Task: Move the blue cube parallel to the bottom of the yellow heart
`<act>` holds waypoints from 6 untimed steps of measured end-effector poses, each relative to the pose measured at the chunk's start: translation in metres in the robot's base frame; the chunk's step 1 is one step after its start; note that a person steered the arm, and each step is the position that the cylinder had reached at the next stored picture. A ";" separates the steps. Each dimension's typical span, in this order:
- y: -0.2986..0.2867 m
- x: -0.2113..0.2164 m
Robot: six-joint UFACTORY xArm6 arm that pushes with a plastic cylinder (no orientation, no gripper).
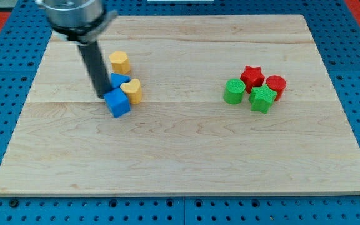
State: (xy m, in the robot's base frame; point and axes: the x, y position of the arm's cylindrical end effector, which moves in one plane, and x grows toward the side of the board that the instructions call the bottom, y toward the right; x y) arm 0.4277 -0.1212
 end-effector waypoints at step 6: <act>0.159 0.002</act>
